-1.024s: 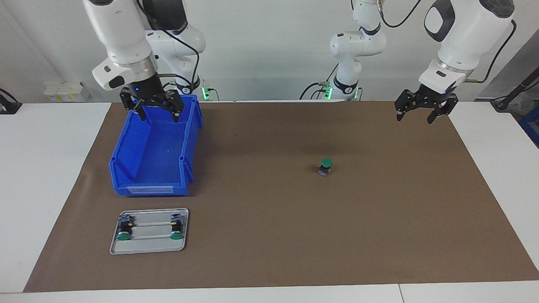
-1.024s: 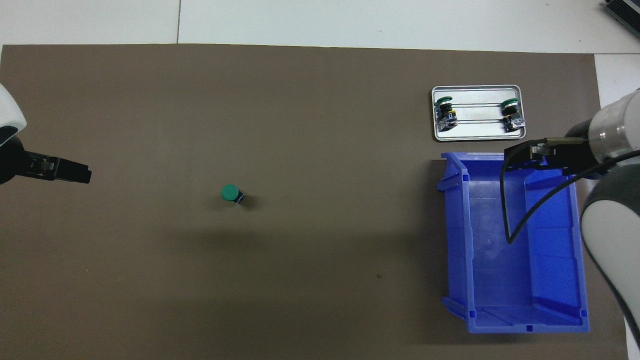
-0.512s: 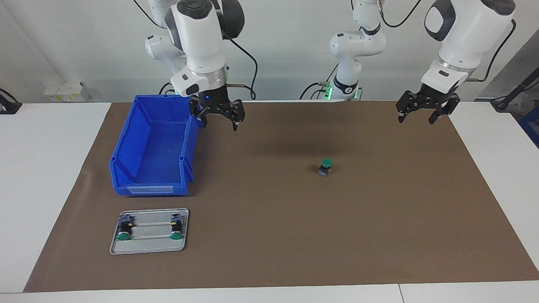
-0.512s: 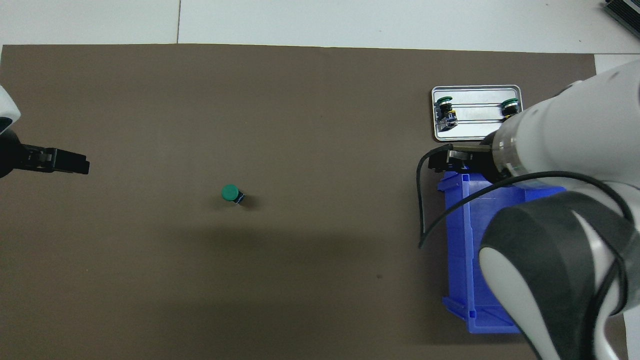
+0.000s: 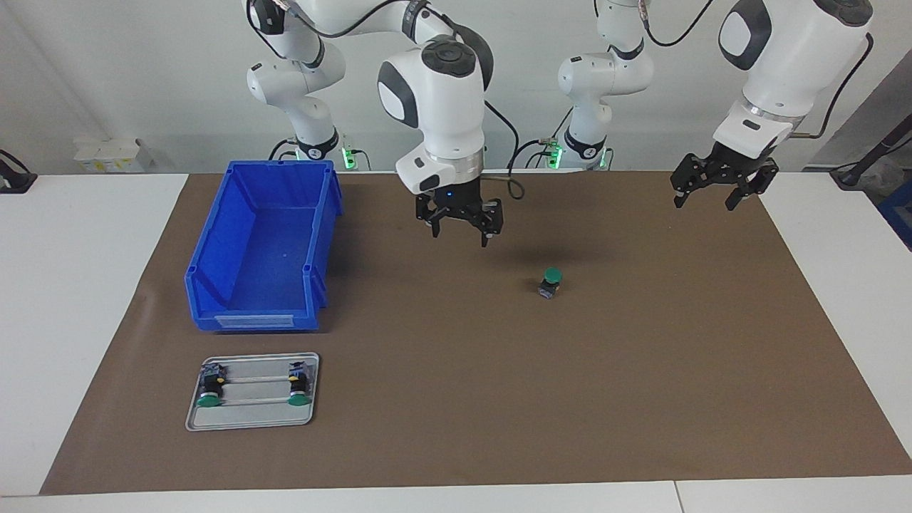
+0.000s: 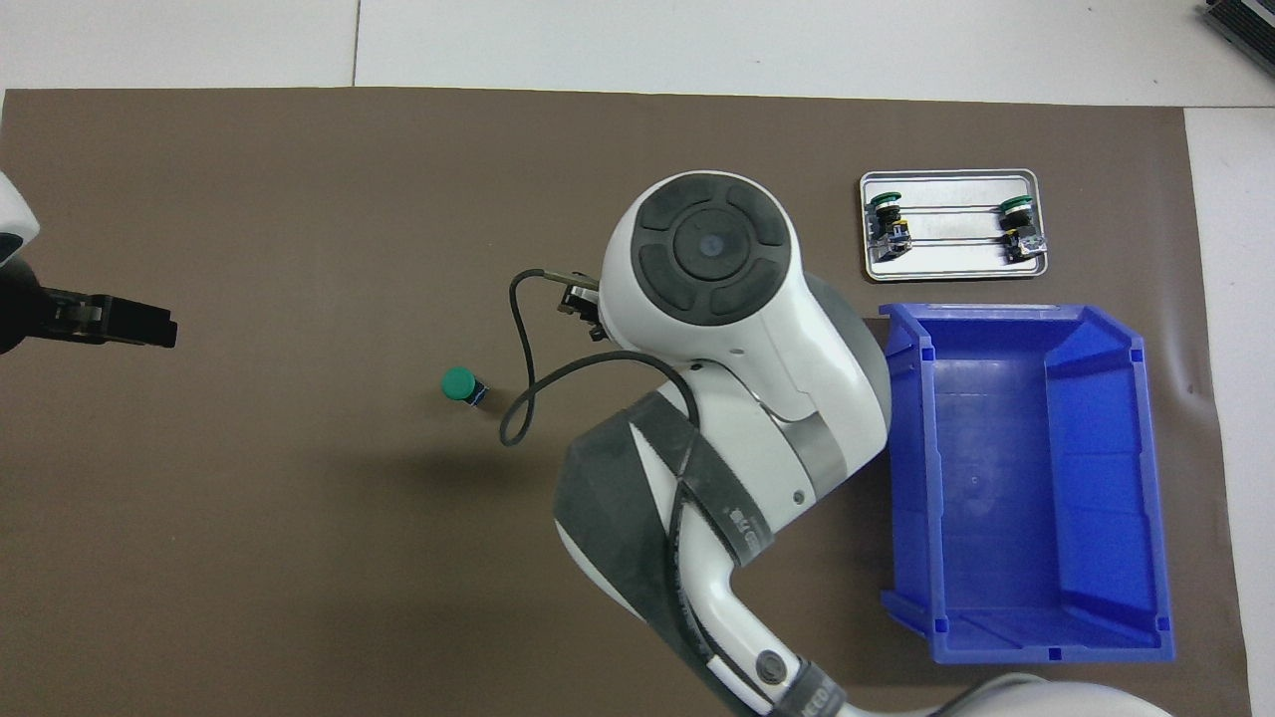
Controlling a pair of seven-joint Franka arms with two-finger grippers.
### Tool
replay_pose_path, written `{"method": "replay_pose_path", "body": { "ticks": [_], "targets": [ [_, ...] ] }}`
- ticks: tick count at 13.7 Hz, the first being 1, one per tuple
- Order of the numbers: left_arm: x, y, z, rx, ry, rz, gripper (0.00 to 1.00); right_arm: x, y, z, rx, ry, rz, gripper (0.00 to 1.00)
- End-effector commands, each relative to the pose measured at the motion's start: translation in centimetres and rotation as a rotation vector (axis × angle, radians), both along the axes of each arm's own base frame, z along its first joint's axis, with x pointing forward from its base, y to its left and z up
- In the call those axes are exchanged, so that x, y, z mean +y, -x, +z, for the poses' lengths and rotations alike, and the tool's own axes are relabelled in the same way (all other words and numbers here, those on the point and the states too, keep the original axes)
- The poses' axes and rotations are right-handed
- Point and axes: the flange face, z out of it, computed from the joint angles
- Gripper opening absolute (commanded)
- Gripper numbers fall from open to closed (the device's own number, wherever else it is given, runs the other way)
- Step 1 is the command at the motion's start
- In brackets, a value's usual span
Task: Place and press button with both arms
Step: 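Swing the right gripper from the bin over to the green button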
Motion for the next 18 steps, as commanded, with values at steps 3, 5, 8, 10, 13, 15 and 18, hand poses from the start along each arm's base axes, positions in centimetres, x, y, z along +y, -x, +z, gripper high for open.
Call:
{"method": "replay_pose_path", "body": {
  "ticks": [3,5,8,10,13,15,18],
  "targets": [
    [0.3,0.6,0.2,0.000,-0.013,0.014,1.00,8.5,0.2,-4.2,-0.032,-0.046,0.032,0.99],
    [0.3,0.6,0.2,0.000,-0.013,0.014,1.00,12.2,2.0,-8.1,-0.047,-0.022,0.078,0.99],
    [0.3,0.6,0.2,0.000,-0.013,0.014,1.00,15.3,3.3,-13.5,-0.094,0.032,0.128,0.99],
    [0.3,0.6,0.2,0.000,-0.013,0.014,1.00,15.4,3.4,-14.1,-0.099,0.037,0.137,0.99],
    [0.3,0.6,0.2,0.000,-0.013,0.014,1.00,17.1,4.6,-15.9,-0.122,0.048,0.186,0.97],
    [0.3,0.6,0.2,0.000,-0.013,0.014,1.00,17.9,5.0,-16.8,-0.144,0.050,0.219,0.96],
    [0.3,0.6,0.2,0.000,-0.013,0.014,1.00,18.2,5.3,-17.2,-0.153,0.070,0.268,0.91]
  ]
}}
